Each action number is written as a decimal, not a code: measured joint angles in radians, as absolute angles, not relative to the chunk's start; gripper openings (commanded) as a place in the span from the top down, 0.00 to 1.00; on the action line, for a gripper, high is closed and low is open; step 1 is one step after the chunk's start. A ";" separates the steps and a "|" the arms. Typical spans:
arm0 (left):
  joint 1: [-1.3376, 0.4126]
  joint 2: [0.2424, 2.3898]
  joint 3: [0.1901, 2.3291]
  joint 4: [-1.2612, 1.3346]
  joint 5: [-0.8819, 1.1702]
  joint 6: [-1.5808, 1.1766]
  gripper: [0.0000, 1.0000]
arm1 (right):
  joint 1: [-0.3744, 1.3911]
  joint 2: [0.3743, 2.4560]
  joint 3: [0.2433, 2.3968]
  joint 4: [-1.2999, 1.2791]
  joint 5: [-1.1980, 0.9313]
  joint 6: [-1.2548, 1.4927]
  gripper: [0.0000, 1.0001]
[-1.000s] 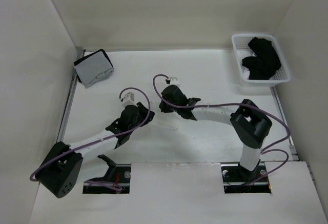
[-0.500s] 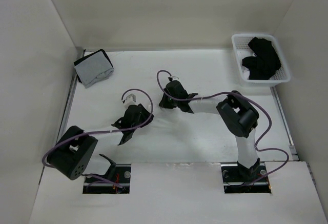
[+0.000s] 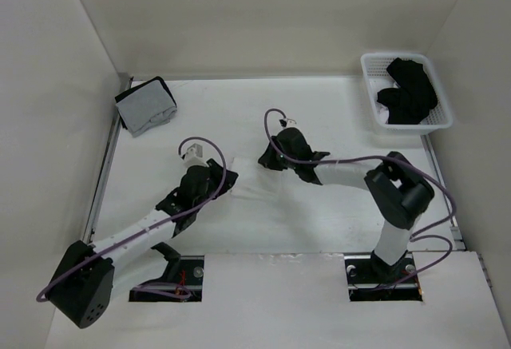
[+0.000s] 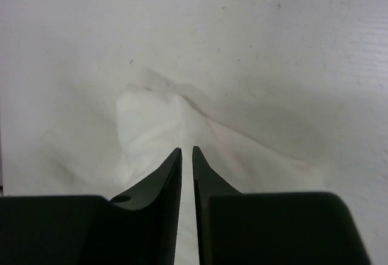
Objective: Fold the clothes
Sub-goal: Fold the tank top
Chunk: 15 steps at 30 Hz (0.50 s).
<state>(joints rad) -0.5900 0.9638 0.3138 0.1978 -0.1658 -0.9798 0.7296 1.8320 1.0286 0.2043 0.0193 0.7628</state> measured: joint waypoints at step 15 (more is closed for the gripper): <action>-0.427 1.546 0.466 0.482 -0.053 -0.992 0.86 | 0.831 1.653 0.680 0.324 0.019 0.824 0.94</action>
<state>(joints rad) -0.4274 1.5459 0.4656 0.4824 -0.0532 -0.9920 0.8314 1.6531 0.6800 0.3237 0.0189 0.8242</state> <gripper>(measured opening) 0.141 0.063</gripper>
